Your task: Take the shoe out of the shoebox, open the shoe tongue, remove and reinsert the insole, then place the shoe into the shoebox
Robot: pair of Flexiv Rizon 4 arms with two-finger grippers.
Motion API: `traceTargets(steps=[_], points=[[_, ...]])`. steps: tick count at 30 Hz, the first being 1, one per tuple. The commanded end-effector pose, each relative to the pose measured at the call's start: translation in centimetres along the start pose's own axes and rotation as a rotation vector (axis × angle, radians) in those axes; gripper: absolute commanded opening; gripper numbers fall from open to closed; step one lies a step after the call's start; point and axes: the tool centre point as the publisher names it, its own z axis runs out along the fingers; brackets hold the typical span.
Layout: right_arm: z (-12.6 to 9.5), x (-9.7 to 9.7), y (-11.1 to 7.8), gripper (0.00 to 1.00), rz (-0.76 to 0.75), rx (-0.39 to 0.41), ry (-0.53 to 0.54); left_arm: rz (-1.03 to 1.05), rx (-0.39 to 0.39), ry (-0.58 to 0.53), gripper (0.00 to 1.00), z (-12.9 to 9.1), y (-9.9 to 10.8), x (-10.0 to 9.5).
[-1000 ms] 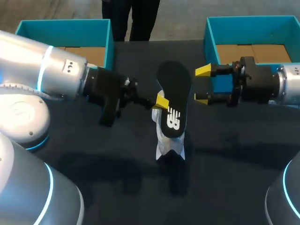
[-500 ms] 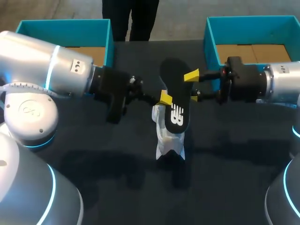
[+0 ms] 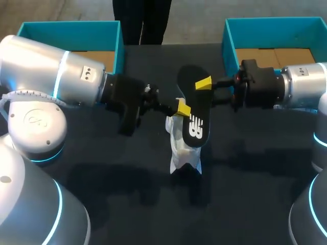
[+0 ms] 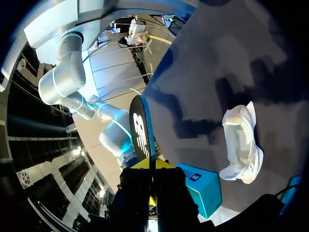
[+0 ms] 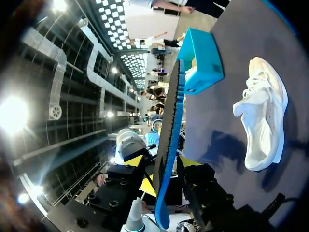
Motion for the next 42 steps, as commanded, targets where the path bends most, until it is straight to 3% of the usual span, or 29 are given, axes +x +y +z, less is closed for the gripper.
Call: traceTargets(steps=[1, 4, 7, 13, 15, 16, 25, 31, 42], points=[[0.4, -0.2, 0.1, 0.37, 0.001, 0.004, 0.003, 0.007, -0.007, -0.003, 0.0, 0.0, -0.1, -0.1], [0.5, -0.4, 0.1, 0.27, 0.005, 0.004, 0.004, 0.011, -0.008, -0.003, 0.0, -0.1, 0.0, -0.1], [0.7, -0.5, 0.1, 0.0, 0.006, 0.004, 0.004, 0.005, -0.007, -0.004, 0.0, -0.1, -0.1, -0.1], [1.0, -0.6, 0.1, 0.0, 0.001, 0.012, -0.006, -0.013, 0.009, 0.004, 0.0, -0.3, -0.7, 0.1], [1.0, -0.7, 0.1, 0.0, 0.0, 0.013, -0.008, -0.013, 0.003, 0.011, 0.47, -0.4, -0.7, 0.1], [1.0, -0.8, 0.1, 0.0, 0.0, 0.01, -0.008, -0.019, 0.007, 0.019, 1.0, -0.5, -0.7, 0.1], [1.1, -1.9, 0.7, 0.0, 0.001, -0.002, -0.003, -0.096, 0.062, 0.078, 1.0, -1.9, -0.6, 0.3], [1.4, -3.0, 1.0, 0.0, 0.013, -0.014, -0.022, -0.243, 0.141, 0.273, 1.0, -2.7, -0.8, 0.8], [2.1, -4.4, 1.1, 0.0, 0.029, -0.018, -0.036, -0.441, 0.082, 0.511, 1.0, -3.4, 0.0, 0.6]])
